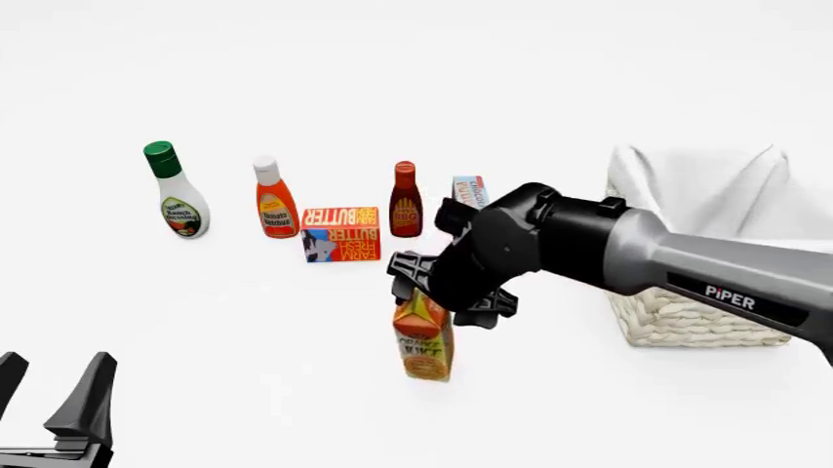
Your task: Pick the orange juice and place it in the basket.
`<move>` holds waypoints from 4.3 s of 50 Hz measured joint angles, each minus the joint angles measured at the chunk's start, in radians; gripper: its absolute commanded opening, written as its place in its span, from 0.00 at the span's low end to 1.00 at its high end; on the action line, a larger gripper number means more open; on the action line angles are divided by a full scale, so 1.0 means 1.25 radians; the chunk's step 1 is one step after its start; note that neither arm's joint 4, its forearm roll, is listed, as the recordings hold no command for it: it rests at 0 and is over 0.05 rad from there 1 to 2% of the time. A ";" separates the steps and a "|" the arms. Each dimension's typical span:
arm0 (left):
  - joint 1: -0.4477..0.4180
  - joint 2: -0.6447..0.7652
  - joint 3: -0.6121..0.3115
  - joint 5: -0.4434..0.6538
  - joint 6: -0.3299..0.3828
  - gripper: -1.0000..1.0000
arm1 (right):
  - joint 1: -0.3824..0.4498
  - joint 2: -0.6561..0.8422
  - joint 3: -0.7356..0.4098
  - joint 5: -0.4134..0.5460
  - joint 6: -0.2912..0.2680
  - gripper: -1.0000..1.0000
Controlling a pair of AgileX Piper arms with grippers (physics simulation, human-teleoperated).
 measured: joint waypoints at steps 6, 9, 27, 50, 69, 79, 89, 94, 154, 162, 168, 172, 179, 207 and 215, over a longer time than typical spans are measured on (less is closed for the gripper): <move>0.000 0.000 0.000 0.000 0.000 1.00 | 0.016 0.004 0.004 -0.022 0.009 1.00; 0.000 0.000 0.000 0.000 0.000 1.00 | 0.023 0.006 0.006 -0.031 0.013 1.00; 0.000 0.000 0.000 0.000 0.000 1.00 | 0.050 -0.010 0.040 -0.068 0.039 0.00; 0.000 0.000 0.000 0.000 0.000 1.00 | 0.041 -0.051 0.078 -0.064 0.073 0.00; 0.000 0.000 0.000 0.000 0.000 1.00 | -0.006 -0.133 0.060 -0.027 0.099 0.00; 0.000 0.000 0.000 0.000 0.000 1.00 | -0.027 -0.186 0.046 -0.003 0.131 0.00; 0.000 0.000 0.000 0.000 0.000 1.00 | -0.032 -0.241 0.050 0.012 0.174 0.00; 0.000 0.000 0.000 0.000 0.000 1.00 | -0.033 -0.264 0.057 0.016 0.191 0.00; 0.000 0.000 0.000 0.000 0.000 1.00 | -0.110 -0.263 -0.159 0.125 0.238 0.00; 0.000 0.000 0.000 0.000 0.000 1.00 | -0.135 -0.254 -0.219 0.161 0.241 0.00; 0.000 0.000 0.000 0.000 0.000 1.00 | -0.158 -0.250 -0.261 0.188 0.246 0.00; 0.000 0.000 0.000 0.000 0.000 1.00 | -0.174 -0.245 -0.291 0.205 0.249 0.00; 0.000 0.000 0.000 0.000 0.000 1.00 | -0.201 -0.232 -0.357 0.238 0.251 0.00; 0.000 0.000 0.000 0.000 0.000 1.00 | -0.349 -0.200 -0.502 0.315 0.254 0.00; 0.000 0.000 0.000 0.000 0.000 1.00 | -0.388 -0.199 -0.512 0.324 0.256 0.00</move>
